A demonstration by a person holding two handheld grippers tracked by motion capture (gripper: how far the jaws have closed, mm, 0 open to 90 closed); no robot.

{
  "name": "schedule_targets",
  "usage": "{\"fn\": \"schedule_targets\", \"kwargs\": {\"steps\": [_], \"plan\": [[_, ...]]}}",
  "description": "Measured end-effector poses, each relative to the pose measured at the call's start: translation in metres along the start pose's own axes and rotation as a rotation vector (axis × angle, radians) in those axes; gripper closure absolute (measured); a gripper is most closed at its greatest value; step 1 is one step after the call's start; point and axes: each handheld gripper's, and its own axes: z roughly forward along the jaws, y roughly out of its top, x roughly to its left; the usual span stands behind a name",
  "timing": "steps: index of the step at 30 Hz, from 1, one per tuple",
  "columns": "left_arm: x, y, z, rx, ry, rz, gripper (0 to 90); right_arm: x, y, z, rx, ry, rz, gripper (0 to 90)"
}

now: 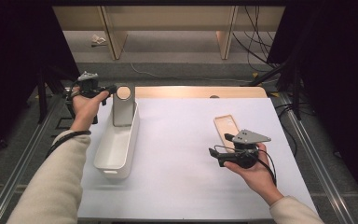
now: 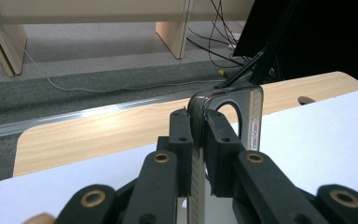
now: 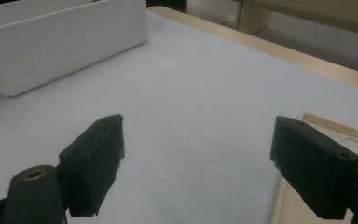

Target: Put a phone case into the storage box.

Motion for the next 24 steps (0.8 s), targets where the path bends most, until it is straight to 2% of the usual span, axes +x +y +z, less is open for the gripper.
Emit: {"fn": "schedule_targets", "kwargs": {"steps": [7,24], "plan": [[0.0016,-0.0030,0.0012,0.006,0.005,-0.008,81.0,0.0002,-0.0002,0.0004,0.000,0.000,-0.001,18.5],[0.0027,-0.0085,0.0040,0.033,0.027,0.011,80.3,0.0000,-0.0001,0.0001,0.001,0.000,-0.002,18.5]]}}
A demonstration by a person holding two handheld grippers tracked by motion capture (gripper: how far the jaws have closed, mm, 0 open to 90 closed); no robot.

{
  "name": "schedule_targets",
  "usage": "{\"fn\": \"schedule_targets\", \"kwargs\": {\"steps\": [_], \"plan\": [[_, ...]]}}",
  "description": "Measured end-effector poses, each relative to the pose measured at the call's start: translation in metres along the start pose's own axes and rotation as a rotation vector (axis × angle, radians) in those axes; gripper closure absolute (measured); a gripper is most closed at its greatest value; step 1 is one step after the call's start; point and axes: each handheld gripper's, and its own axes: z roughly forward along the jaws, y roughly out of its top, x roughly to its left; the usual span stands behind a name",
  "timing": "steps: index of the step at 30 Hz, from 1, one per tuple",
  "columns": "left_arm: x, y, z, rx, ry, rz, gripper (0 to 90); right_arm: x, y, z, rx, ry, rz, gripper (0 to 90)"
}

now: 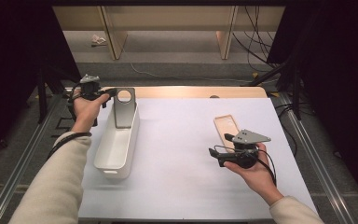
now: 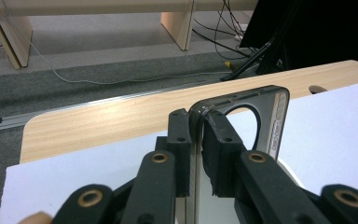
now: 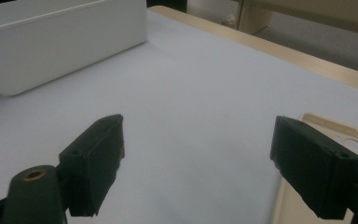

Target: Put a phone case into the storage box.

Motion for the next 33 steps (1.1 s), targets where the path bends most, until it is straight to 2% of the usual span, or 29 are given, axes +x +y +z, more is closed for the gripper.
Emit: {"fn": "schedule_targets", "kwargs": {"steps": [15,20,23,33], "plan": [[0.0011,-0.0008,0.0023,0.034,0.045,0.025,73.7,0.0001,0.0001,-0.0001,-0.001,0.000,0.001,18.5],[0.0012,-0.0015,0.0038,0.049,0.056,0.012,66.1,0.0001,0.0001,-0.0001,0.000,-0.001,0.001,18.5],[0.0006,-0.0018,0.0042,0.059,0.065,0.022,62.7,0.0001,0.0001,0.0000,0.000,-0.001,0.000,18.5],[-0.0014,-0.0001,0.0042,0.074,0.074,0.011,47.3,0.0001,0.0001,0.0000,0.000,-0.002,-0.001,18.5]]}}
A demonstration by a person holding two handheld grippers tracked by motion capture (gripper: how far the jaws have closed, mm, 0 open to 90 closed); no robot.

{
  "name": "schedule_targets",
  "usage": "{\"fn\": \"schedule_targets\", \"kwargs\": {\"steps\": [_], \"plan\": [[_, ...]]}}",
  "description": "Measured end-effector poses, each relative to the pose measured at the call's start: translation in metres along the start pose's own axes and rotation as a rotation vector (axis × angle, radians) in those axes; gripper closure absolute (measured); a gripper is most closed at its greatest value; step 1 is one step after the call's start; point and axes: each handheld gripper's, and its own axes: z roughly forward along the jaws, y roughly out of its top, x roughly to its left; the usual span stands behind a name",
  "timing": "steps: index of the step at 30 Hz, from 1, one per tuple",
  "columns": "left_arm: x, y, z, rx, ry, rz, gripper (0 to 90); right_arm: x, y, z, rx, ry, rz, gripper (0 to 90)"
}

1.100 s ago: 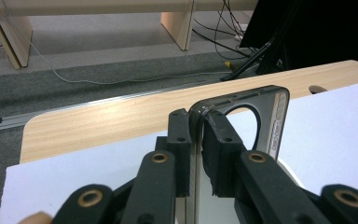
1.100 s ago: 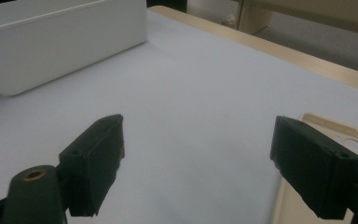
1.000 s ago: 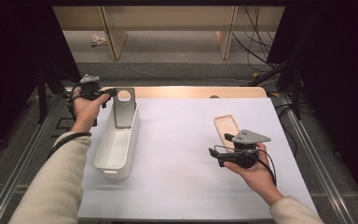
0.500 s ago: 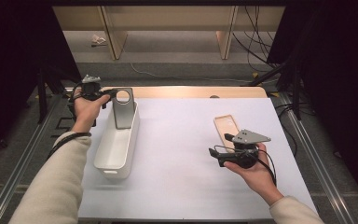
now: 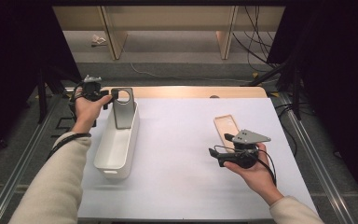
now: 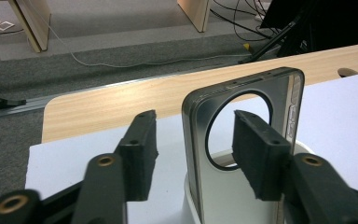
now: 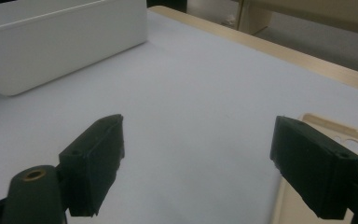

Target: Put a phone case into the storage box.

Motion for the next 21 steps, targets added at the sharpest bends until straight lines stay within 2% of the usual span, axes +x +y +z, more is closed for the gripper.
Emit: {"fn": "schedule_targets", "kwargs": {"steps": [6,12,21], "plan": [[-0.002,0.003,-0.001,0.023,0.023,0.022,30.2,0.000,0.000,0.000,-0.001,0.000,-0.002,18.5],[-0.004,0.004,-0.002,0.040,0.038,0.030,19.1,0.000,0.000,0.000,-0.001,0.000,-0.003,18.5],[-0.006,-0.004,-0.012,0.024,0.030,0.033,2.4,0.000,0.000,0.000,-0.001,-0.002,0.000,18.4]]}}
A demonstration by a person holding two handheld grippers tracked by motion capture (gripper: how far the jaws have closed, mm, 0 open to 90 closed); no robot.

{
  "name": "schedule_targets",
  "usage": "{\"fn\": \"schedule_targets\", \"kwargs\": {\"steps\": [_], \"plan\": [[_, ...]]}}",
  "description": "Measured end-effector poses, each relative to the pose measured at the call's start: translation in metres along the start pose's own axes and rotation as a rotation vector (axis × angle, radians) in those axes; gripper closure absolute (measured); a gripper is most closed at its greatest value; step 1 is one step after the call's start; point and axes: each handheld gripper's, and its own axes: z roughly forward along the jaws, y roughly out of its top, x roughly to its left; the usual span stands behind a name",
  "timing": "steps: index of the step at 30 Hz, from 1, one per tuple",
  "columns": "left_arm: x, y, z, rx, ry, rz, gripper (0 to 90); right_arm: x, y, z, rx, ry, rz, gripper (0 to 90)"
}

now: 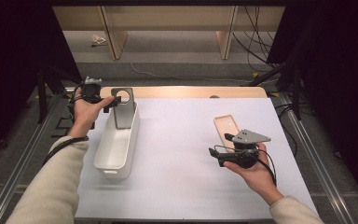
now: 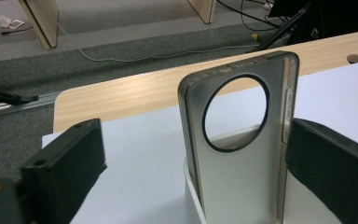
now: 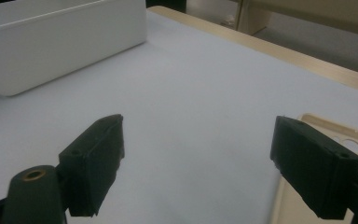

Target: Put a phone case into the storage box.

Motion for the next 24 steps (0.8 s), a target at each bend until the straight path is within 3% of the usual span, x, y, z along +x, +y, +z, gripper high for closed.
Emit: {"fn": "schedule_targets", "kwargs": {"steps": [7,11,19,24], "plan": [[-0.004,-0.003,-0.014,-0.014,0.001,0.017,0.0,-0.001,0.000,0.000,-0.001,-0.004,-0.001,18.4],[-0.006,-0.008,-0.021,0.015,0.008,0.044,0.0,-0.002,0.000,0.000,-0.003,-0.008,-0.001,18.3],[-0.010,-0.019,-0.041,-0.034,-0.005,0.001,0.0,-0.004,0.000,-0.001,-0.002,-0.017,0.000,18.3],[-0.021,-0.032,-0.055,-0.060,-0.032,0.010,0.0,-0.005,0.000,-0.001,-0.003,-0.017,0.001,18.3]]}}
